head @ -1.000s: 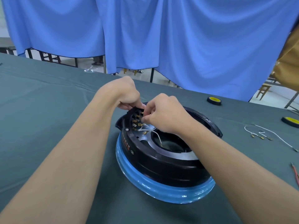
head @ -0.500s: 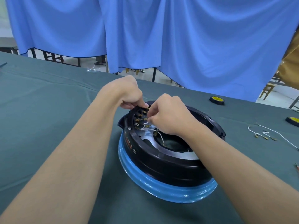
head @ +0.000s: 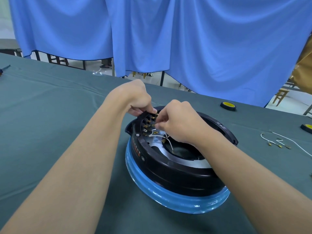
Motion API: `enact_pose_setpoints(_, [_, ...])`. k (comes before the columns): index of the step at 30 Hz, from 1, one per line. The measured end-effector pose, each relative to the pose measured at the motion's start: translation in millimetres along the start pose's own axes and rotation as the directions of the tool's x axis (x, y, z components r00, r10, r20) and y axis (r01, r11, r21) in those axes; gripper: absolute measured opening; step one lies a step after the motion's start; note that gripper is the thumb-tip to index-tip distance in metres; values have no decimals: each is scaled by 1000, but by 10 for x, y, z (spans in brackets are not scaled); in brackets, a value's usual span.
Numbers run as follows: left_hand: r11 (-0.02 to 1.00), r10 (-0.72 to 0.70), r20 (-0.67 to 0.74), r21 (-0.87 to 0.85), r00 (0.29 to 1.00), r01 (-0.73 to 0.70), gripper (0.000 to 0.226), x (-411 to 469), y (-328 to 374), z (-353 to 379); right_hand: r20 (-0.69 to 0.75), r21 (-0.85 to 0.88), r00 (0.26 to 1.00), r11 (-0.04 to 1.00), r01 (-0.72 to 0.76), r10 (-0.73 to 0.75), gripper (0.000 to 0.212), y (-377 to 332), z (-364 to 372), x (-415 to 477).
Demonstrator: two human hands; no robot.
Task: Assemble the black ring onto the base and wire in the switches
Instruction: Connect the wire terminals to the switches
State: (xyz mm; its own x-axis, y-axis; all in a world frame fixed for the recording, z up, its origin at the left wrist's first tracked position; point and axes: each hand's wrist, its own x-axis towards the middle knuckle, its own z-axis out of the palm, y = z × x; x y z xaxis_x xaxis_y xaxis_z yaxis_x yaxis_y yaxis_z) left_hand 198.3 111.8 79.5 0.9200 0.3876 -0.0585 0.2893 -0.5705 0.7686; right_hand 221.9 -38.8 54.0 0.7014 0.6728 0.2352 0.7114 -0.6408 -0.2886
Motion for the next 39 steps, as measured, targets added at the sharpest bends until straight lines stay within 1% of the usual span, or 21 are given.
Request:
enact_pose_setpoints(2, [1000,-8,5,0,1000,8,27,-3,3,-1,-17,-88,999,995,39,-40,5,-7,21,8])
enact_pose_setpoints(4, [1000,-13,-2,-1,1000,13,23,0,3,-2,-20,-166,997,984,70,-75,9,-21,29,9])
enact_pose_setpoints(7, [1000,-18,-7,0,1000,18,20,4,2,1,-17,-264,994,959,101,-109,33,-40,49,4])
enact_pose_setpoints(8, [1000,-19,-7,2,1000,19,19,7,2,0,-18,-283,993,953,108,-118,36,-47,54,-1])
enact_pose_setpoints(11, [1000,-24,-6,5,1000,24,18,12,6,-1,-20,-301,991,946,120,-133,25,-65,64,-7])
enact_pose_setpoints(14, [1000,-16,-14,12,1000,16,19,21,0,7,-8,-271,993,956,108,-114,30,-73,52,-6])
enact_pose_setpoints(18, [1000,1,-23,31,1000,-1,26,13,5,11,15,-193,999,980,47,-45,33,-57,33,17])
enact_pose_setpoints(19, [999,1,-21,39,1000,0,28,11,8,7,17,-167,1000,985,28,-25,31,-48,34,28])
enact_pose_setpoints(22, [998,-21,-20,57,1000,22,32,-8,20,-2,15,-94,1000,995,-15,16,18,-28,43,59])
enact_pose_setpoints(24, [999,-16,-21,43,1000,17,33,1,13,0,10,-81,1000,996,-23,24,15,-22,55,68])
enact_pose_setpoints(28, [1000,4,-17,6,1000,-4,32,10,5,9,3,-50,999,998,-45,45,14,-25,58,78])
enact_pose_setpoints(34, [1000,0,-20,17,1000,1,26,19,7,0,-1,23,994,994,-108,108,13,-33,44,78])
enact_pose_setpoints(39, [1000,12,-7,-3,1000,-12,28,21,0,1,6,47,990,989,-143,143,13,-60,45,84])
